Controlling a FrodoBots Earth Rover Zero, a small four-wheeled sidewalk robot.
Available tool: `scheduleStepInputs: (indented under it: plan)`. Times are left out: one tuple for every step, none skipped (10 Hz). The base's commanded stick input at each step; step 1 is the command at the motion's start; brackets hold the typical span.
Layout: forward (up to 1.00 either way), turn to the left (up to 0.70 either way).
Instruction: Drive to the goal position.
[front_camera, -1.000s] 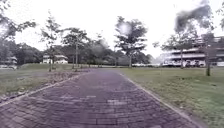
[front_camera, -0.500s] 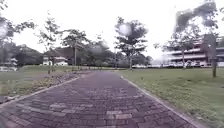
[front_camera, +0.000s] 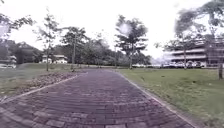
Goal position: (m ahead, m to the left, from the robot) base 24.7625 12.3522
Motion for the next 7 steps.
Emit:
scheduleStepInputs:
  plan:
    - [0.7,0.29]
    - [0.7,0.35]
    - [0.7,0.08]
    - [0.7,0.0]
    - [0.7,0.0]
    - [0.7,0.0]
    - [0.7,0.0]
